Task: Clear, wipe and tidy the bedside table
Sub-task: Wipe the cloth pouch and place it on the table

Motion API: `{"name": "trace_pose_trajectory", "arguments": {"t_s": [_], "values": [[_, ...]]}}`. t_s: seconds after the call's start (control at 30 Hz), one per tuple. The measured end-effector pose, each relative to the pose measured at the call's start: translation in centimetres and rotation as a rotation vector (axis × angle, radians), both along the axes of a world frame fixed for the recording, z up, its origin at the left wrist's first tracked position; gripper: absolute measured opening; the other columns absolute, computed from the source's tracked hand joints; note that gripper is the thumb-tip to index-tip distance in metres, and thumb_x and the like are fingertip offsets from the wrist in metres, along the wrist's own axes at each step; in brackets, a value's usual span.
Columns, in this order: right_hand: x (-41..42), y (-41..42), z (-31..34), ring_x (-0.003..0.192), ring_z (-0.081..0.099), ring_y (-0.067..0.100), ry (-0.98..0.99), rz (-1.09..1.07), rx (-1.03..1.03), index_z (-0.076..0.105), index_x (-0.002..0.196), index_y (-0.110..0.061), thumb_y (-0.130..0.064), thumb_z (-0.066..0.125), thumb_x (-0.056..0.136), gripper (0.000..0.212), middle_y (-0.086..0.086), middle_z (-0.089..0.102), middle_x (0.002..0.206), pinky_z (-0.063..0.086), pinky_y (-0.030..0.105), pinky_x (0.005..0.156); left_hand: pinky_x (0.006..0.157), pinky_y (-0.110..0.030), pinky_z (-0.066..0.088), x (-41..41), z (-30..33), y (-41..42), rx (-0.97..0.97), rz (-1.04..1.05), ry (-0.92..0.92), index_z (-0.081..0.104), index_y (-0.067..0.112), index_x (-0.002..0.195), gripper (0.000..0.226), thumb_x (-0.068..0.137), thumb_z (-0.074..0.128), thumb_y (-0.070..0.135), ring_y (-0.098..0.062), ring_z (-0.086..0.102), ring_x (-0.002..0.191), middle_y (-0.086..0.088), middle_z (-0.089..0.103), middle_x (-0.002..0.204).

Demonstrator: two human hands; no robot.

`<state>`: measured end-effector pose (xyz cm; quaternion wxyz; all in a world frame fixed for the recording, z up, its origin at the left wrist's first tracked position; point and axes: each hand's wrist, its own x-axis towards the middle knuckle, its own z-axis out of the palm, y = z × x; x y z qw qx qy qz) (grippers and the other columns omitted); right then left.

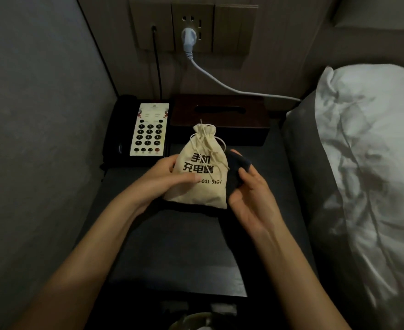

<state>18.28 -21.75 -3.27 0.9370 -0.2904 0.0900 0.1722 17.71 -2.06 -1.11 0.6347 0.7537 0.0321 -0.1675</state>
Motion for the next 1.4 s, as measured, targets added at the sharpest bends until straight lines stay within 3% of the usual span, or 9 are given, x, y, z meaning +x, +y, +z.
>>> {"name": "trace_pose_trajectory", "arguments": {"t_s": [0.23, 0.33, 0.4, 0.53, 0.7, 0.87, 1.03, 1.23, 1.4], "values": [[0.7, -0.1, 0.4, 0.12, 0.056, 0.034, 0.017, -0.089, 0.138, 0.046, 0.136, 0.001, 0.0, 0.026, 0.101, 0.04, 0.027, 0.054, 0.136, 0.049, 0.045, 0.1, 0.071, -0.019, 0.057, 5.7, 0.9, 1.1, 0.031, 0.296, -0.228, 0.068, 0.02, 0.1, 0.028, 0.079, 0.074, 0.003, -0.014, 0.069, 0.086, 0.002, 0.073, 0.094], [0.8, -0.2, 0.4, 0.117, 0.056, 0.032, 0.055, -0.104, 0.154, 0.051, 0.129, -0.004, -0.002, 0.027, 0.1, 0.038, 0.025, 0.048, 0.143, 0.041, 0.048, 0.108, 0.079, -0.027, 0.057, 10.0, 2.3, 2.6, 0.03, 0.409, -0.317, 0.064, 0.012, 0.114, 0.034, 0.082, 0.071, 0.001, -0.016, 0.068, 0.092, -0.008, 0.07, 0.107], [0.9, -0.2, 0.4, 0.113, 0.059, 0.03, 0.059, -0.098, 0.157, 0.053, 0.125, -0.006, -0.003, 0.03, 0.098, 0.036, 0.024, 0.05, 0.142, 0.046, 0.049, 0.103, 0.087, -0.034, 0.056, 12.7, 3.2, 3.3, 0.045, 0.451, -0.349, 0.061, 0.007, 0.12, 0.037, 0.085, 0.068, 0.001, -0.022, 0.067, 0.101, -0.013, 0.068, 0.116], [1.0, -0.2, 0.3, 0.12, 0.057, 0.031, 0.069, -0.087, 0.155, 0.054, 0.127, -0.006, -0.003, 0.033, 0.096, 0.037, 0.023, 0.055, 0.137, 0.05, 0.044, 0.095, 0.094, -0.038, 0.053, 16.8, 3.4, 3.5, 0.113, 0.486, -0.327, 0.057, 0.001, 0.125, 0.039, 0.087, 0.065, -0.001, -0.027, 0.063, 0.111, -0.017, 0.064, 0.122], [1.2, -0.2, 0.1, 0.111, 0.062, 0.03, 0.075, -0.086, 0.144, 0.051, 0.134, -0.005, -0.006, 0.043, 0.083, 0.051, 0.021, 0.061, 0.13, 0.051, 0.043, 0.092, 0.078, -0.022, 0.052, 20.3, 3.2, 3.3, 0.217, 0.521, -0.369, 0.06, 0.003, 0.124, 0.039, 0.085, 0.069, 0.002, -0.017, 0.061, 0.103, -0.011, 0.065, 0.119], [1.4, -0.2, 0.1, 0.113, 0.062, 0.031, 0.072, -0.083, 0.134, 0.05, 0.135, -0.006, -0.006, 0.043, 0.083, 0.052, 0.021, 0.063, 0.127, 0.05, 0.045, 0.094, 0.091, -0.037, 0.051, 22.7, 3.1, 3.4, 0.388, 0.605, -0.389, 0.068, 0.002, 0.109, 0.027, 0.083, 0.072, 0.009, -0.025, 0.064, 0.108, -0.014, 0.07, 0.114], [1.4, -0.2, 0.2, 0.118, 0.06, 0.03, 0.088, -0.083, 0.133, 0.049, 0.138, -0.005, -0.006, 0.042, 0.087, 0.051, 0.021, 0.062, 0.128, 0.051, 0.045, 0.094, 0.085, -0.038, 0.053, 23.3, 2.8, 2.8, 0.497, 0.698, -0.397, 0.072, 0.01, 0.1, 0.019, 0.082, 0.073, 0.017, -0.026, 0.065, 0.103, -0.01, 0.072, 0.106], [1.5, -0.4, 0.2, 0.124, 0.056, 0.031, 0.119, -0.087, 0.102, 0.047, 0.14, -0.003, -0.003, 0.029, 0.102, 0.043, 0.023, 0.059, 0.132, 0.043, 0.048, 0.106, 0.093, -0.033, 0.049, 23.3, 2.3, 1.9, 0.449, 0.685, -0.451, 0.064, 0.003, 0.118, 0.033, 0.086, 0.068, 0.011, -0.025, 0.061, 0.112, -0.013, 0.067, 0.119], [1.4, -0.3, 0.2, 0.12, 0.057, 0.032, 0.125, -0.085, 0.093, 0.048, 0.139, -0.004, -0.002, 0.029, 0.101, 0.043, 0.023, 0.059, 0.132, 0.041, 0.047, 0.106, 0.091, -0.033, 0.048, 23.4, 2.5, 1.7, 0.408, 0.672, -0.46, 0.061, 0.005, 0.11, 0.018, 0.092, 0.059, 0.007, -0.026, 0.06, 0.111, -0.015, 0.065, 0.119]]}}
